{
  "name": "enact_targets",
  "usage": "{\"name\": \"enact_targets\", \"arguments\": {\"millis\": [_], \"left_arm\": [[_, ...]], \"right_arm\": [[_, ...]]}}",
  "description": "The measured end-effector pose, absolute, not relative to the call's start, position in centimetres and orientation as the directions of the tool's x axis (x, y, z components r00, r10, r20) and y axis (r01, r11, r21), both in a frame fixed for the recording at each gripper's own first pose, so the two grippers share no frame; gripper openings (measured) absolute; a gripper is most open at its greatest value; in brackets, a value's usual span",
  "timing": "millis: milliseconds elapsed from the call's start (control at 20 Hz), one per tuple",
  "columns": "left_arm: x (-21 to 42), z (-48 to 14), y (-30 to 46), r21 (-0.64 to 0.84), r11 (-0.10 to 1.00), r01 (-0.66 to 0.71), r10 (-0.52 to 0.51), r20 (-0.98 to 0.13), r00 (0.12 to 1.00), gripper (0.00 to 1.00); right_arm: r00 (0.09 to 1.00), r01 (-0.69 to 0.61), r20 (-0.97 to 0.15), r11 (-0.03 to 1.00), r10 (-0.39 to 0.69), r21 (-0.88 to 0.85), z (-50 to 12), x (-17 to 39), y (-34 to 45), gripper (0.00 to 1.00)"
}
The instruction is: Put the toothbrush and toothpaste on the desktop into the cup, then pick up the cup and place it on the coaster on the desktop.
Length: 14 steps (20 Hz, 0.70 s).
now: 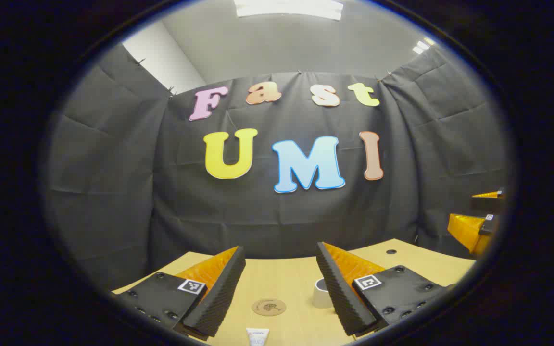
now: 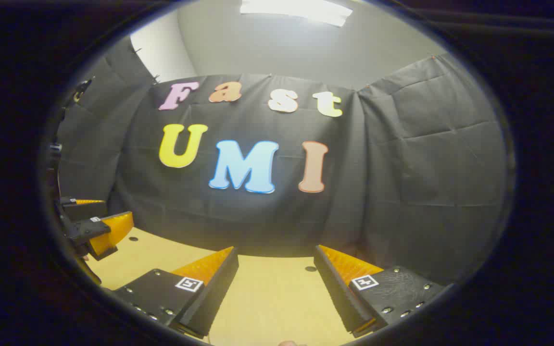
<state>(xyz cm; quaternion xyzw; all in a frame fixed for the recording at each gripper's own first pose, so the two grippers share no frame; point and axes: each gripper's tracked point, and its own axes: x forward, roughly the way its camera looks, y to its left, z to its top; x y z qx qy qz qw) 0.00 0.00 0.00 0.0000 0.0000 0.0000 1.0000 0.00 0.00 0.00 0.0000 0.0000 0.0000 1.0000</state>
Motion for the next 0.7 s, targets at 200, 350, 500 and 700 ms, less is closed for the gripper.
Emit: {"name": "enact_targets", "arguments": {"millis": [200, 350, 500, 700], "left_arm": [[0.0, 0.9, 1.9, -0.032, 0.999, -0.016, 0.016, -0.014, 1.0, 1.0], [0.3, 1.1, 2.0, -0.017, 1.0, 0.009, -0.01, -0.012, 1.0, 0.96], [0.8, 0.3, 2.6, -0.045, 0.998, 0.041, -0.043, -0.045, 0.998, 0.96], [1.9, 0.0, 3.6, -0.057, 0.997, 0.047, -0.051, -0.069, 0.996, 0.96]], "right_arm": [[0.994, -0.113, -0.002, 0.992, 0.113, -0.057, 0.9, 0.2, 3.6, 0.96], [0.985, -0.171, 0.009, 0.982, 0.172, -0.083, 1.7, 0.1, 5.6, 0.96], [0.986, -0.164, 0.006, 0.981, 0.166, -0.107, 1.9, 0.5, 6.5, 0.96], [0.986, -0.162, 0.011, 0.979, 0.164, -0.123, 2.2, 1.0, 7.3, 0.96]]}}
